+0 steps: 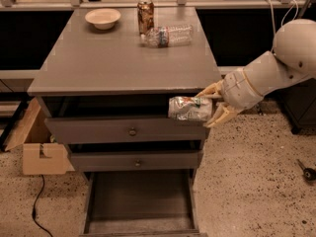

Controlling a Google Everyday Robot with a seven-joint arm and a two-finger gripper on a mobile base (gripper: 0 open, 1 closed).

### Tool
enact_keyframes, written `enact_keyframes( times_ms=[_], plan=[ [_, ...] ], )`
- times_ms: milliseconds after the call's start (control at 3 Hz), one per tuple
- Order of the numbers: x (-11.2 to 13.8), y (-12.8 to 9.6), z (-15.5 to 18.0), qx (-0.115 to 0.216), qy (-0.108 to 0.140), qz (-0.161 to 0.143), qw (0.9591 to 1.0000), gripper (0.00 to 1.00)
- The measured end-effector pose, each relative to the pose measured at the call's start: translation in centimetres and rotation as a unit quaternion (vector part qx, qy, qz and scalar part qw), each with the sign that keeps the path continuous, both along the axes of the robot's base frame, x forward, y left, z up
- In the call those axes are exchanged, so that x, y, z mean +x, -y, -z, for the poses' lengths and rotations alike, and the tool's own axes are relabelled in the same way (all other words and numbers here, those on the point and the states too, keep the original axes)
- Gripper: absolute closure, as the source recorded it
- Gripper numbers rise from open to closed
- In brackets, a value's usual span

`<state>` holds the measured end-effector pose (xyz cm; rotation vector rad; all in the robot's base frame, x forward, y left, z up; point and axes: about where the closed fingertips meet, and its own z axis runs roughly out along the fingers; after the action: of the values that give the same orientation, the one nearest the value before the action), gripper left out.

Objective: Pick 7up can from bottom drawer and place on counter

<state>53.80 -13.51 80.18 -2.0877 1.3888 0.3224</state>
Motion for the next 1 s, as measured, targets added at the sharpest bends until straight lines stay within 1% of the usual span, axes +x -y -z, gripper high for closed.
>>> enact_keyframes(
  times_ms=[333, 667, 1000],
  plan=[
    [0.3, -0.2, -0.4, 0.002, -0.002, 0.003, 1.0000, 1.00],
    [1.7, -0.6, -3.5, 0.007, -0.006, 0.008, 0.9999, 1.00],
    [4.5, -1.5, -7.7, 0.010, -0.001, 0.004, 0.9999, 1.00]
  ],
)
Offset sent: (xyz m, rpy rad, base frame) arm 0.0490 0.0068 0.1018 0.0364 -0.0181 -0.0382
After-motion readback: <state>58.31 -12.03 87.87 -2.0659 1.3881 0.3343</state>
